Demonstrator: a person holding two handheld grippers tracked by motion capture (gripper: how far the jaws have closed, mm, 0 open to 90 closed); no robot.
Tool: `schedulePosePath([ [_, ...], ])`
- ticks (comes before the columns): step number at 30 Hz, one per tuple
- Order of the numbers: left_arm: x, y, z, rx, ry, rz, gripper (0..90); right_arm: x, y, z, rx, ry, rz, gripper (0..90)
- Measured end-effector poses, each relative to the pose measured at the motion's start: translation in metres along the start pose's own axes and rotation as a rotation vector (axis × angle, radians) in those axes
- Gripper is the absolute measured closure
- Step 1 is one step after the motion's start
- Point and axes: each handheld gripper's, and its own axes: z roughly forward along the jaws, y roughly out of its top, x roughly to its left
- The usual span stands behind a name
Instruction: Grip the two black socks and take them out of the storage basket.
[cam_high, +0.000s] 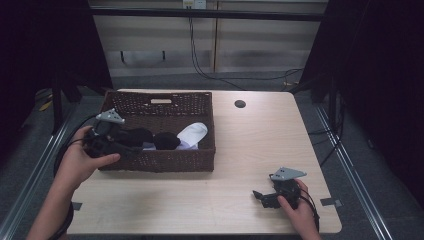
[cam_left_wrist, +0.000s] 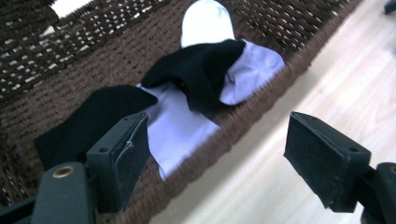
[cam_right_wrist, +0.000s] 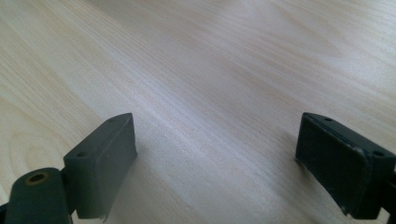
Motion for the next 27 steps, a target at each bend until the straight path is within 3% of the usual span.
schedulePosePath([
  [10, 0.022, 0.025, 0.033, 0.055, 0.016, -0.017, 22.1, 0.0, 0.0, 0.0, -0.001, 0.0, 0.0, 11.6],
  [13, 0.027, 0.029, 0.045, 0.097, 0.013, -0.021, 22.4, 0.0, 0.0, 0.0, 0.0, 0.001, 0.0, 11.6],
  [27, 0.026, 0.048, 0.096, 0.251, -0.025, 0.033, 23.4, 0.0, 0.0, 0.0, -0.002, 0.0, 0.005, 11.6],
])
